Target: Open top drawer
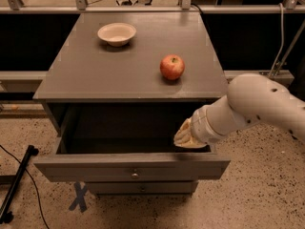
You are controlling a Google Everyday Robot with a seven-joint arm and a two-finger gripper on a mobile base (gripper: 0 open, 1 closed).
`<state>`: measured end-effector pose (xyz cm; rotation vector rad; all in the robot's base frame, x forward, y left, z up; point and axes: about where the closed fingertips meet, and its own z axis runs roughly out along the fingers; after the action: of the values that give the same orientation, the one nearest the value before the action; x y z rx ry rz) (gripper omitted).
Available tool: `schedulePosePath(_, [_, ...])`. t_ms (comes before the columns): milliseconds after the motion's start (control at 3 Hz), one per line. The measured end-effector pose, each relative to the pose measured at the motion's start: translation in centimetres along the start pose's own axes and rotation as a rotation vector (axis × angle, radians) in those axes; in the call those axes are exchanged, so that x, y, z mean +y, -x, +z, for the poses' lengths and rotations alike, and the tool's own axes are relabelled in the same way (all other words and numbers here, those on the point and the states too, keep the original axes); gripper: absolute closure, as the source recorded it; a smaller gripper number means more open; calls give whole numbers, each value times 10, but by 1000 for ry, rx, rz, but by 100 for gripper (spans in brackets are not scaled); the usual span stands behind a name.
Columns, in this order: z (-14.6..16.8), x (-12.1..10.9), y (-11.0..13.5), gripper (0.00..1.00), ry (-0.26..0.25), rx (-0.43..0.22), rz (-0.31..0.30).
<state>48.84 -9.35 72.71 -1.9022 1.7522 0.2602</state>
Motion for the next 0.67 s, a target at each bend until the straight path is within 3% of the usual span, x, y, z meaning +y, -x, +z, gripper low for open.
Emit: schedulePosePath(667, [51, -24, -11, 100, 41, 61, 45])
